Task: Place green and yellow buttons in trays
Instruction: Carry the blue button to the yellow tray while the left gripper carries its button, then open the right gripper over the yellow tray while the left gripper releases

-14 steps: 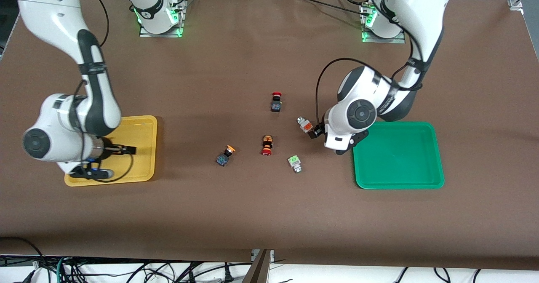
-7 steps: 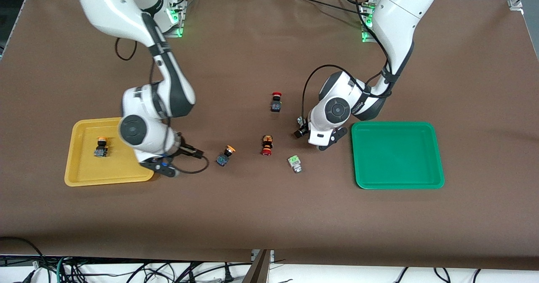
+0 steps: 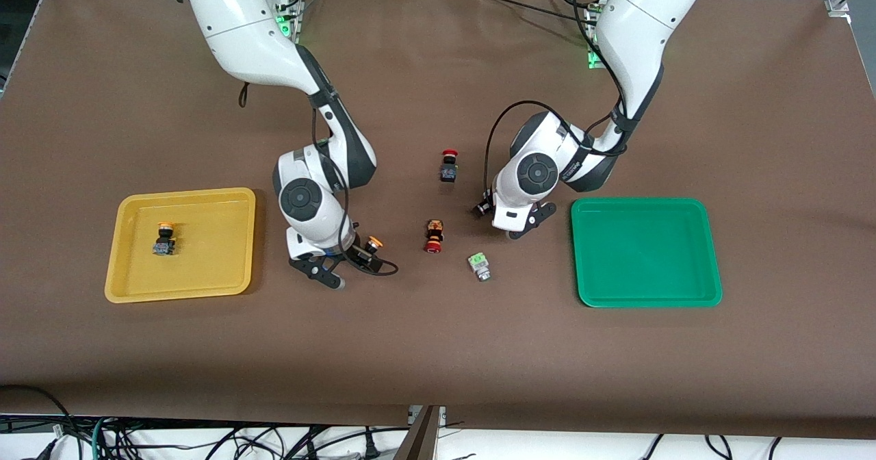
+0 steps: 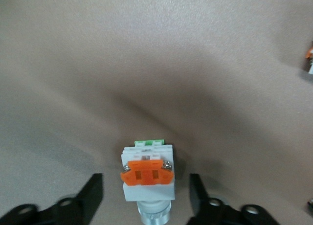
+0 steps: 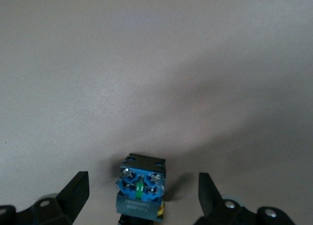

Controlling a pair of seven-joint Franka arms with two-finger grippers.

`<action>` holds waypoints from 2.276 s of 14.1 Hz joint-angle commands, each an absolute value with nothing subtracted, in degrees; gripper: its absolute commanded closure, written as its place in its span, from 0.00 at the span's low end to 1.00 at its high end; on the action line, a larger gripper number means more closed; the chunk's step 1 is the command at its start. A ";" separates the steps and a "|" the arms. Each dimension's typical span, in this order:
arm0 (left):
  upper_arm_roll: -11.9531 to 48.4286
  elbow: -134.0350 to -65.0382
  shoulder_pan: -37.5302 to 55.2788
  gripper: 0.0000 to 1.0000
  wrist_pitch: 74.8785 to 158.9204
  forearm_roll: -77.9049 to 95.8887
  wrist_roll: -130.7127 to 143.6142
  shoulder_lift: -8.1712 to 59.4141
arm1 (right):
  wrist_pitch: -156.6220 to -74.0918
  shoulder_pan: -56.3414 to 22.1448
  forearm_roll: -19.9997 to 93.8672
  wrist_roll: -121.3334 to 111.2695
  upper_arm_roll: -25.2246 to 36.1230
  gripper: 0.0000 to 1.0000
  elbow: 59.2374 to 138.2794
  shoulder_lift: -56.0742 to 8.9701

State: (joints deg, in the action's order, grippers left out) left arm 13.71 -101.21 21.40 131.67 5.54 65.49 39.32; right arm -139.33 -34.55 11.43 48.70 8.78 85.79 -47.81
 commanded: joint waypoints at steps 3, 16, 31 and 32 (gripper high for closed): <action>13.18 -100.90 21.89 1.00 130.27 3.17 63.99 39.55 | -138.87 -35.51 11.87 48.79 9.32 0.94 83.85 -48.69; 12.22 -94.92 -0.51 1.00 110.47 -5.50 20.69 31.46 | -110.13 -30.32 12.22 5.41 23.88 1.00 85.33 -39.99; 16.25 -84.84 -7.30 0.00 107.34 -3.79 7.72 36.91 | -105.14 -19.16 17.40 -15.29 26.63 0.00 82.63 -37.45; 16.52 -83.86 -6.08 0.00 106.53 -3.78 12.35 36.91 | -102.25 -19.16 17.40 -15.38 27.41 0.00 81.14 -37.01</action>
State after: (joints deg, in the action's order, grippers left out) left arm 15.76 -86.98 -8.09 110.15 -4.86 7.45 37.05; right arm -107.20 -19.66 16.59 -14.49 26.58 83.04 -39.32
